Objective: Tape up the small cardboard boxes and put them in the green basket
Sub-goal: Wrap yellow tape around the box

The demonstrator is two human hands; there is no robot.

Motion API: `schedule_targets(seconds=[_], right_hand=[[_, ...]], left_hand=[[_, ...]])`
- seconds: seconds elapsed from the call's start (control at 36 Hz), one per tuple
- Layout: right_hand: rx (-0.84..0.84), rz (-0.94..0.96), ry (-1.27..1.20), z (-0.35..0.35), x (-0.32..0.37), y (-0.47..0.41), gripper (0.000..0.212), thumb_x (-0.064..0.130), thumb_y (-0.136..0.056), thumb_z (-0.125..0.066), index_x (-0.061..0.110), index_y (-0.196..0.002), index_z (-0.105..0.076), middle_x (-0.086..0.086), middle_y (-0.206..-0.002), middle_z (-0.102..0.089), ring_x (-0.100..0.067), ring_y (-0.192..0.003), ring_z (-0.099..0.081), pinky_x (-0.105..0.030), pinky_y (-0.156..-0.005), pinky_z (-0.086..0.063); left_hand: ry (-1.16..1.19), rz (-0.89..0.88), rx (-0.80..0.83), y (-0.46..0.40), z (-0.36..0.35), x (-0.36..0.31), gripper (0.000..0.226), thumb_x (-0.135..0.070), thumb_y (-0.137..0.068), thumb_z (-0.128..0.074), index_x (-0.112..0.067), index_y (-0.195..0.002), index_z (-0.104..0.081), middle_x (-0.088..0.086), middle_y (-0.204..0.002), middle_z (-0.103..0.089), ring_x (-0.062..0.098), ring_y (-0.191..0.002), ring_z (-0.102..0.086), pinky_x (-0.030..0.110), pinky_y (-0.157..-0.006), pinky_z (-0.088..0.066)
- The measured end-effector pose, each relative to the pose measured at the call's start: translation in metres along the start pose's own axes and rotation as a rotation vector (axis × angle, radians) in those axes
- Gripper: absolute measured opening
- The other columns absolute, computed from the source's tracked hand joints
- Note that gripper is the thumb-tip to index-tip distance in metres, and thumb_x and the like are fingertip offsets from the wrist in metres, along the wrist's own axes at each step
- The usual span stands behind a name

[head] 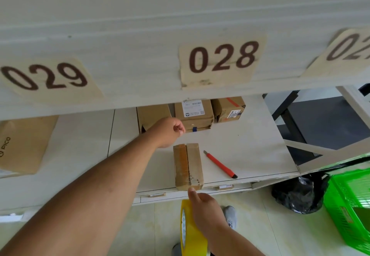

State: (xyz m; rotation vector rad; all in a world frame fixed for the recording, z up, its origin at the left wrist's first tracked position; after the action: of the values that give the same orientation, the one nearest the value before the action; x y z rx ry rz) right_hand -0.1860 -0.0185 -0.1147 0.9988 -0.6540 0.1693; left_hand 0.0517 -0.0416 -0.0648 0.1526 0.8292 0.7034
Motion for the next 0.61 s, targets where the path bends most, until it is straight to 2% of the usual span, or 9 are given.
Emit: schedule_targets(seconds=[0.06, 0.14, 0.19, 0.22, 0.31, 0.36, 0.42, 0.53, 0.61], right_hand=[[-0.022, 0.002, 0.018, 0.001, 0.003, -0.003, 0.056, 0.06, -0.103, -0.035, 0.016, -0.118, -0.067, 0.001, -0.094, -0.065, -0.014, -0.085, -0.06, -0.026, -0.064, -0.04], [-0.001, 0.009, 0.095, -0.001, 0.004, -0.004, 0.052, 0.055, -0.105, -0.031, 0.016, -0.114, -0.065, 0.007, -0.08, -0.056, -0.005, -0.071, -0.051, -0.025, -0.06, -0.042], [-0.01, -0.025, 0.049, 0.0, 0.001, -0.006, 0.045, 0.055, -0.103, -0.037, 0.019, -0.098, -0.063, 0.009, -0.078, -0.055, -0.006, -0.067, -0.049, -0.03, -0.071, -0.052], [-0.014, -0.032, 0.025, 0.001, -0.002, -0.006, 0.041, 0.052, -0.103, -0.039, 0.018, -0.096, -0.062, 0.005, -0.083, -0.059, -0.009, -0.07, -0.051, -0.032, -0.076, -0.054], [-0.029, -0.06, -0.015, 0.002, -0.005, -0.006, 0.042, 0.035, -0.108, -0.033, 0.01, -0.136, -0.053, -0.01, -0.115, -0.064, -0.022, -0.094, -0.057, -0.029, -0.075, -0.05], [-0.059, -0.039, -0.026, 0.005, -0.007, -0.008, 0.051, 0.045, -0.108, -0.032, 0.011, -0.131, -0.061, -0.008, -0.113, -0.065, -0.021, -0.097, -0.06, -0.032, -0.089, -0.053], [-0.039, -0.019, 0.001, 0.004, -0.007, -0.007, 0.05, 0.044, -0.109, -0.029, 0.014, -0.134, -0.06, -0.007, -0.119, -0.065, -0.022, -0.103, -0.061, -0.031, -0.092, -0.051], [-0.013, -0.042, 0.006, -0.003, -0.012, -0.008, 0.058, 0.055, -0.101, -0.046, 0.005, -0.113, -0.071, -0.001, -0.084, -0.062, -0.017, -0.079, -0.057, -0.03, -0.082, -0.053], [0.001, -0.027, 0.036, -0.003, -0.011, -0.011, 0.057, 0.055, -0.102, -0.044, 0.007, -0.113, -0.071, -0.001, -0.088, -0.063, -0.017, -0.081, -0.058, -0.03, -0.081, -0.052]], left_hand=[[0.003, 0.006, -0.007, -0.002, -0.001, -0.001, 0.014, -0.015, -0.099, -0.057, -0.02, -0.096, -0.07, -0.011, -0.095, -0.063, 0.012, -0.097, -0.06, 0.026, -0.077, -0.043], [0.047, 0.033, -0.004, -0.003, -0.005, -0.002, 0.015, -0.015, -0.101, -0.054, -0.021, -0.095, -0.066, -0.007, -0.094, -0.061, 0.014, -0.091, -0.063, 0.026, -0.069, -0.049], [0.103, 0.07, 0.004, -0.003, -0.009, -0.003, 0.015, -0.014, -0.102, -0.052, -0.019, -0.098, -0.065, 0.001, -0.098, -0.064, 0.016, -0.086, -0.069, 0.028, -0.063, -0.057], [0.117, 0.083, 0.01, -0.004, -0.011, -0.003, 0.015, -0.015, -0.103, -0.051, -0.02, -0.099, -0.065, 0.003, -0.099, -0.065, 0.017, -0.084, -0.071, 0.028, -0.063, -0.059], [0.117, 0.095, 0.017, -0.003, -0.016, -0.002, 0.015, -0.015, -0.103, -0.05, -0.02, -0.098, -0.063, 0.005, -0.097, -0.066, 0.018, -0.081, -0.073, 0.031, -0.066, -0.062], [0.107, 0.095, 0.013, -0.002, -0.018, 0.0, 0.015, -0.015, -0.103, -0.049, -0.02, -0.099, -0.063, 0.003, -0.097, -0.064, 0.017, -0.08, -0.073, 0.032, -0.067, -0.062], [0.097, 0.097, 0.01, -0.002, -0.019, 0.001, 0.016, -0.016, -0.104, -0.049, -0.02, -0.099, -0.064, 0.0, -0.099, -0.063, 0.015, -0.079, -0.073, 0.032, -0.067, -0.063], [0.082, 0.095, 0.006, -0.002, -0.02, 0.004, 0.017, -0.017, -0.104, -0.048, -0.022, -0.1, -0.063, -0.003, -0.102, -0.061, 0.013, -0.08, -0.072, 0.031, -0.068, -0.062], [0.083, 0.093, 0.006, -0.002, -0.02, 0.005, 0.017, -0.016, -0.104, -0.048, -0.021, -0.101, -0.064, -0.004, -0.105, -0.06, 0.012, -0.08, -0.072, 0.032, -0.069, -0.061]])
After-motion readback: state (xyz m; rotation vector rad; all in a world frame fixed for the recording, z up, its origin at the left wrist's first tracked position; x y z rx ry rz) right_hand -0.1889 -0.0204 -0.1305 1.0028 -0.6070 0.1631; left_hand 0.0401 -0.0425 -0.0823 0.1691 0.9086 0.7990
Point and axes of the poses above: each hand's wrist, its own y-axis away from the middle knuckle, its own z-axis out of the back of the hand, x = y × z, the point moved 3 cm from there along -y, towards the middle knuckle
